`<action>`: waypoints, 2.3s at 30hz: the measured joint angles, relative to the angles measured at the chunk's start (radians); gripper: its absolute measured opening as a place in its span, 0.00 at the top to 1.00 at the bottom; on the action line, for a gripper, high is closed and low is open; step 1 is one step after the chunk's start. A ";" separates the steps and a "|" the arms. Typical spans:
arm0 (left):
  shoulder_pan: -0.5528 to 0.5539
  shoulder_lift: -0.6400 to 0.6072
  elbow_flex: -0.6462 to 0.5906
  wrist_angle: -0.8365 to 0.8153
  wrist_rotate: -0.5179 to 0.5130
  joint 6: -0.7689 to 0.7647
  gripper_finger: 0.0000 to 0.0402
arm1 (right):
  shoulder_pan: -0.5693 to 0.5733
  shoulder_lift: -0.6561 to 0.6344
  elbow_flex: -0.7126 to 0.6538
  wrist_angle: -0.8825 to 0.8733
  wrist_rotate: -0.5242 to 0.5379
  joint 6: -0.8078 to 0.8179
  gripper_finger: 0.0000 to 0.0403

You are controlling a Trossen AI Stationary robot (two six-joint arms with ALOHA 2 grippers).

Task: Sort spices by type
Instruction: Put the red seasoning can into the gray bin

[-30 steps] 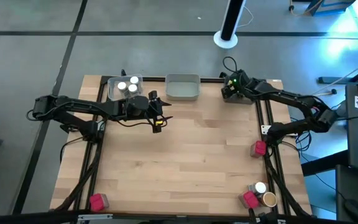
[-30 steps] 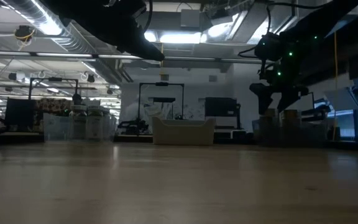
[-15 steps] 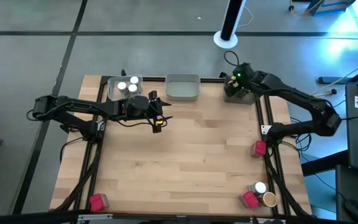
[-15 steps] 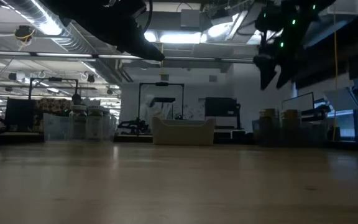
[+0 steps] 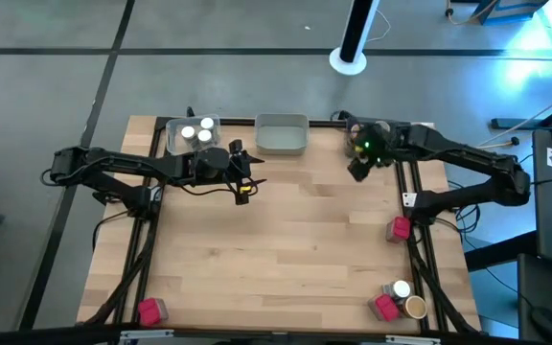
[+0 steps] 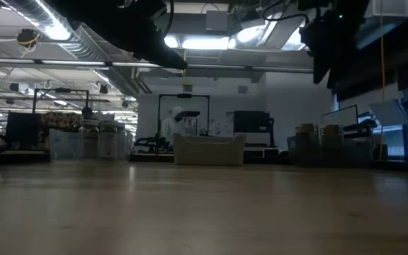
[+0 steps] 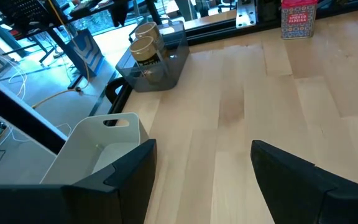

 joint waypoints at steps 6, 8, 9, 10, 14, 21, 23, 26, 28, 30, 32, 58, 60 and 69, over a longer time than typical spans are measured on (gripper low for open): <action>0.000 0.000 0.000 -0.009 0.000 0.000 0.39 | 0.139 0.001 0.000 -0.051 -0.034 0.121 0.15; 0.000 0.000 0.000 -0.010 0.000 0.000 0.39 | 0.185 0.001 0.000 -0.048 -0.053 0.155 0.15; 0.000 0.000 0.000 -0.010 0.000 0.000 0.39 | 0.208 0.001 0.000 -0.048 -0.060 0.175 0.15; 0.000 0.000 0.000 -0.010 0.000 0.000 0.39 | 0.229 0.001 0.000 -0.046 -0.069 0.196 0.15; 0.000 0.000 0.000 -0.009 0.000 0.000 0.39 | 0.307 0.002 0.000 -0.045 -0.110 0.261 0.15; 0.000 0.000 0.000 -0.007 0.000 0.000 0.39 | 0.432 0.002 0.000 -0.064 -0.185 0.462 0.15; 0.000 0.000 0.000 -0.007 0.000 0.000 0.39 | 0.463 0.002 0.000 -0.086 -0.196 0.532 0.15; 0.000 0.000 0.000 -0.007 0.000 -0.002 0.39 | 0.502 0.002 0.000 -0.115 -0.211 0.641 0.15; 0.000 0.000 0.000 -0.007 0.000 -0.009 0.39 | 0.532 0.002 -0.002 -0.130 -0.210 0.731 0.15; 0.000 0.000 0.000 -0.007 0.000 -0.011 0.39 | 0.561 0.002 -0.015 -0.129 -0.219 0.809 0.15; 0.000 0.000 0.000 -0.007 0.000 -0.012 0.39 | 0.586 0.003 -0.030 -0.140 -0.244 0.868 0.15; -0.001 0.000 0.000 -0.009 0.000 -0.012 0.39 | 0.627 0.012 -0.275 -0.259 -0.435 1.212 0.15; -0.001 0.000 0.000 -0.009 0.000 -0.012 0.39 | 0.627 0.013 -0.291 -0.257 -0.436 1.226 0.15; -0.001 0.000 0.000 -0.009 0.000 -0.012 0.39 | 0.627 0.013 -0.370 -0.239 -0.464 1.240 0.15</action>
